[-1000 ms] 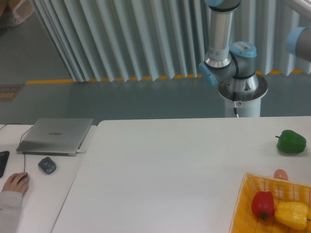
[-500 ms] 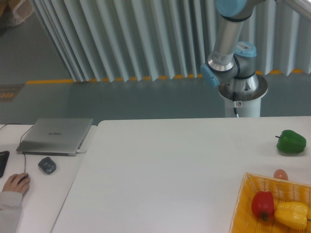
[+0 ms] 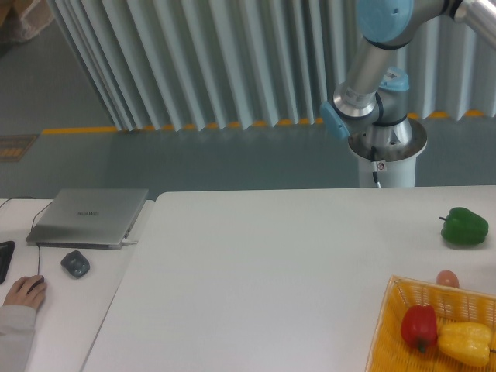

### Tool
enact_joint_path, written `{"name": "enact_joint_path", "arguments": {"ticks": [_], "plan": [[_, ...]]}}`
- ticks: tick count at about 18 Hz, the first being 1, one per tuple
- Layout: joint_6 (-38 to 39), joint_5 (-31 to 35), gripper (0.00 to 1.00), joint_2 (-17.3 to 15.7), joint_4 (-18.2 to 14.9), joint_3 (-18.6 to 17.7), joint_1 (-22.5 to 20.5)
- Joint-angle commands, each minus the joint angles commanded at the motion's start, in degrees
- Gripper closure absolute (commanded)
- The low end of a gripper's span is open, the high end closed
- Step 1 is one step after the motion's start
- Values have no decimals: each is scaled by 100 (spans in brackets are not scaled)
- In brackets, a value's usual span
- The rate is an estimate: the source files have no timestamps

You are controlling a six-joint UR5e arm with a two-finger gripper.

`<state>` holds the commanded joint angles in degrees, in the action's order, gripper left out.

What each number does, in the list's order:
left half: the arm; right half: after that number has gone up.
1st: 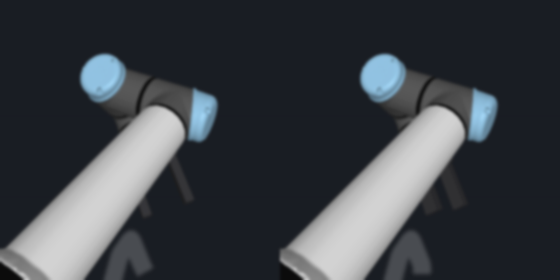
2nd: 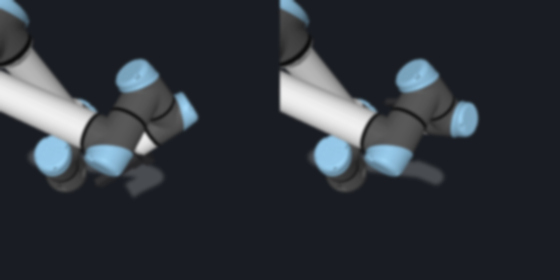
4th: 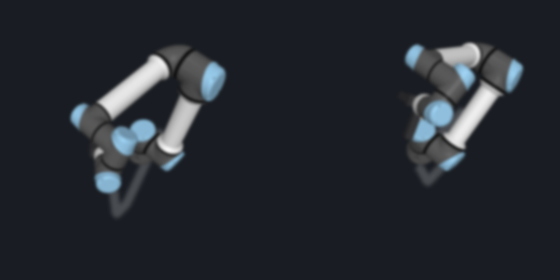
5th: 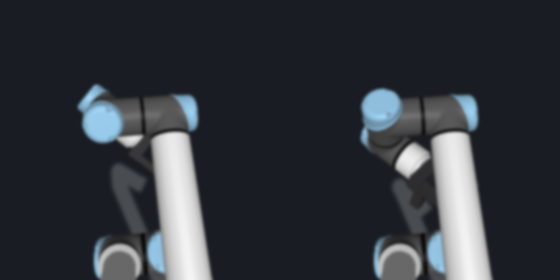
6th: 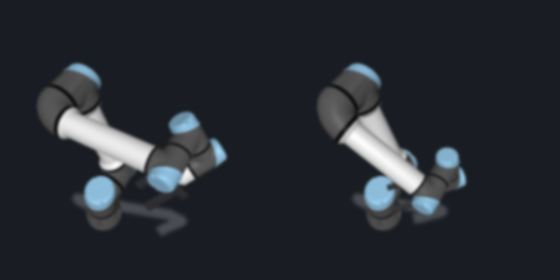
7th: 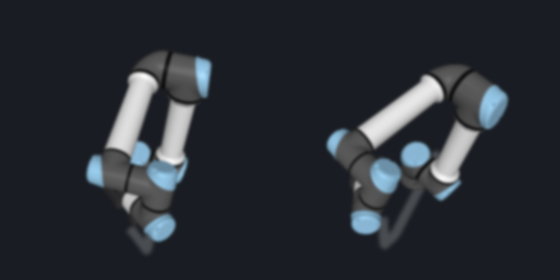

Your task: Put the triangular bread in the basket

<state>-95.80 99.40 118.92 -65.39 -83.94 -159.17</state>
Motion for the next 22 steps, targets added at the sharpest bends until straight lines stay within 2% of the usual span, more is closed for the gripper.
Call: {"name": "enact_joint_path", "arguments": {"ticks": [6,7,8,9,10,11,14,17,18,22], "plan": [[9,9,3,123,237,-17,0],[0,9,7,141,263,-17,0],[-43,9,35,149,290,-26,0],[-79,9,69,150,290,-18,0],[-131,17,95,141,307,-17,0],[-167,26,100,123,290,-9,0],[-176,44,100,79,273,44,0],[-114,-9,100,-201,211,27,0],[-88,-44,100,-411,63,-26,17],[130,-490,100,-1184,-999,-26,61]]}}
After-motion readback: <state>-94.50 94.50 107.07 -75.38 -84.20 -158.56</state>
